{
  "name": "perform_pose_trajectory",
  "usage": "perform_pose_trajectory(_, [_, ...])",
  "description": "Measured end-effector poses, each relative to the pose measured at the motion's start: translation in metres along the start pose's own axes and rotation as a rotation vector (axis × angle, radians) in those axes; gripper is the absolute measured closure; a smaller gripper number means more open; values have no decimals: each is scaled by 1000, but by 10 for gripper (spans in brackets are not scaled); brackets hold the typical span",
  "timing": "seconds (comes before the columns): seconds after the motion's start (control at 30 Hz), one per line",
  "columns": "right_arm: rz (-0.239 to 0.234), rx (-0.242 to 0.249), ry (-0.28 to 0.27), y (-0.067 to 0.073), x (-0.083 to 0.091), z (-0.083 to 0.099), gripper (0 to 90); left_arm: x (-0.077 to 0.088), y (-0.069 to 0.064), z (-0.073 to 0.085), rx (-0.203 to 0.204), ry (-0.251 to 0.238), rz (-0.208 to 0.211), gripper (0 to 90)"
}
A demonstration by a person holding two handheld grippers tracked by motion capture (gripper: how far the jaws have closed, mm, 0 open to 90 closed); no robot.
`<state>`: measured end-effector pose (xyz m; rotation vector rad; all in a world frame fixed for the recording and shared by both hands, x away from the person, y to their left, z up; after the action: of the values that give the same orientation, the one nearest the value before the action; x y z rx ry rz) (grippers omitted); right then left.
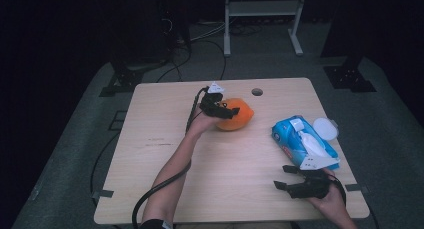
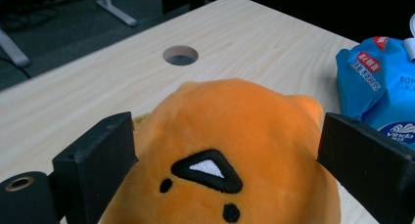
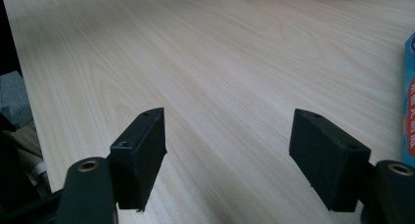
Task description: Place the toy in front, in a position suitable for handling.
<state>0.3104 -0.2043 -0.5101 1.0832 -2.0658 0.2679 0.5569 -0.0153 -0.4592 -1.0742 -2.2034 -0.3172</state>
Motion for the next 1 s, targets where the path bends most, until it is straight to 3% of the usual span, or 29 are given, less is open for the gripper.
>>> perform_pose_trajectory(0.13, [2, 1, -7, 0, 1, -1, 285, -14, 0, 11, 23, 39, 4, 66])
perform_pose_trajectory(0.2, [-17, -12, -18, 1, 2, -2, 286, -17, -2, 14, 15, 31, 8, 66])
perform_pose_trajectory(0.5, [-8, -3, -23, 3, 1, -4, 297, -16, -1, 22, 48, 45, 6, 103])
perform_pose_trajectory(0.73, [9, -11, -26, 0, 2, -4, 307, -13, -1, 21, 24, 64, -33, 172])
perform_pose_trajectory(0.97, [9, -15, -36, 0, 4, -5, 307, -12, -1, 18, 13, 84, -33, 276])
perform_pose_trajectory(1.0, [11, -13, -36, -1, 4, -5, 307, -11, -1, 17, -3, 98, -36, 314])
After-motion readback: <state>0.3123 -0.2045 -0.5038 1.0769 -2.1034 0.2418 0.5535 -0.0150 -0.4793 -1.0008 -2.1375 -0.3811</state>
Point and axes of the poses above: each handheld gripper's, and its own axes: x roughly backward along the jaws, z roughly out of its underside, y roughly to its left, the point moved 9 cm from there along -x, roughly forward along the jaws, and after that the axes turned 11 degrees about y, right-handed, at the moved point
